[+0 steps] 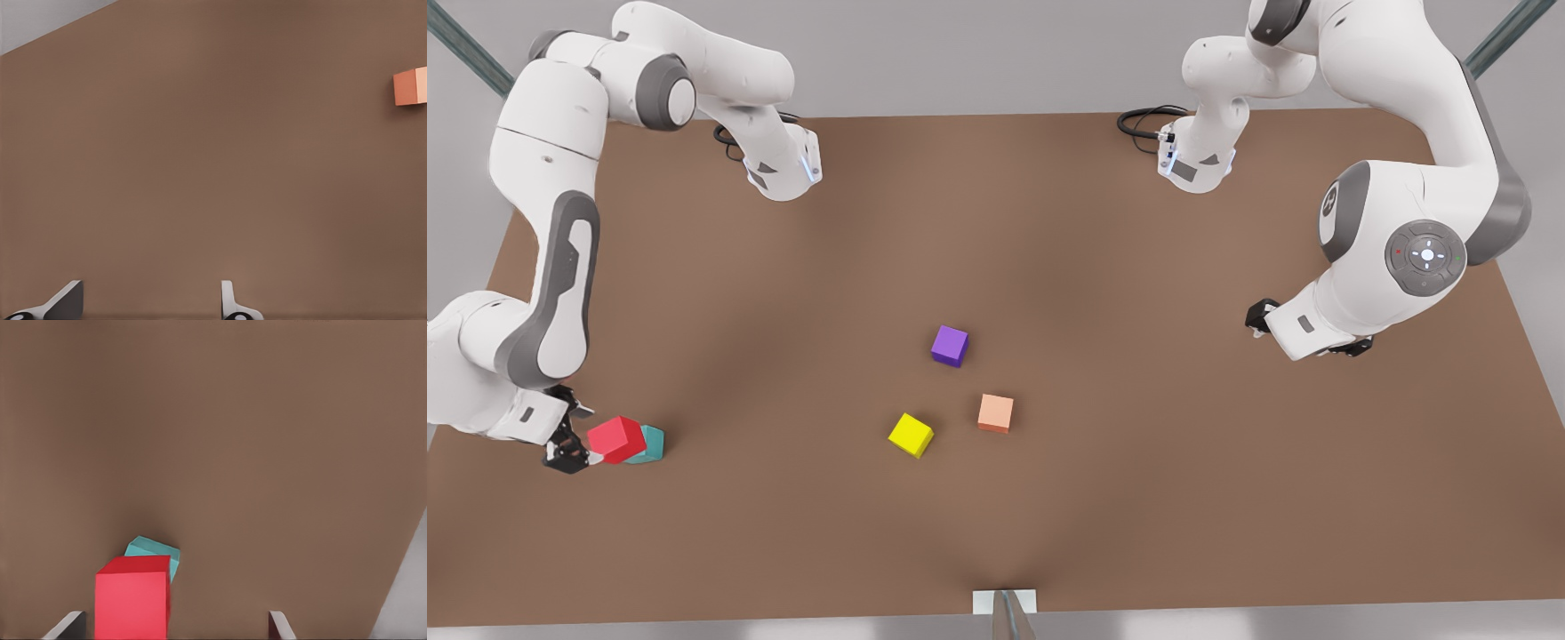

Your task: Pick up red wooden cube and pass to hand red wooden cube and place in blue wooden cube

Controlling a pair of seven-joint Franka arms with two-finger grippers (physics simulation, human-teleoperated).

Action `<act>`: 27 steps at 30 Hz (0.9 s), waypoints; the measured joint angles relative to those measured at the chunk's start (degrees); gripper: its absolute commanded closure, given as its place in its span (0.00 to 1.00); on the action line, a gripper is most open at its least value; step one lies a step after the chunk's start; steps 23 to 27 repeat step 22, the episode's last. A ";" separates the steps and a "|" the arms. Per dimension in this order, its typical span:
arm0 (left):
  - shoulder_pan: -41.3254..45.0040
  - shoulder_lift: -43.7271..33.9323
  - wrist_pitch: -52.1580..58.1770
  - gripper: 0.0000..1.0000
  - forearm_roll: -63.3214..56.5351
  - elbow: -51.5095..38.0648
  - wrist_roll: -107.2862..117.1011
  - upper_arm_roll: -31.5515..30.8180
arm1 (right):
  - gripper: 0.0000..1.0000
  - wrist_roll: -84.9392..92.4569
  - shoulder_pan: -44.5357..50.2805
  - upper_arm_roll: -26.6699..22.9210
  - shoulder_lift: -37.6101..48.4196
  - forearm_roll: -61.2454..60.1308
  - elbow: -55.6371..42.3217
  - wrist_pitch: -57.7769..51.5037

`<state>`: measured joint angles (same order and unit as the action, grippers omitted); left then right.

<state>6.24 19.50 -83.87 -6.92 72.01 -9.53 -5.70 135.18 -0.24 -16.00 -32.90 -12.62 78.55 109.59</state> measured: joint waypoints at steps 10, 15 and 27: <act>0.00 0.00 1.04 0.00 0.01 0.00 0.05 0.00 | 0.00 -55.27 10.84 0.42 19.48 10.44 0.68 -25.70; 0.00 0.00 1.35 0.00 0.01 0.00 0.07 0.00 | 0.00 -72.31 11.07 0.61 19.65 11.03 0.67 -28.11; 0.03 0.42 1.56 0.00 0.00 0.03 0.09 0.00 | 0.00 -89.12 3.53 9.23 25.48 12.44 7.78 -25.72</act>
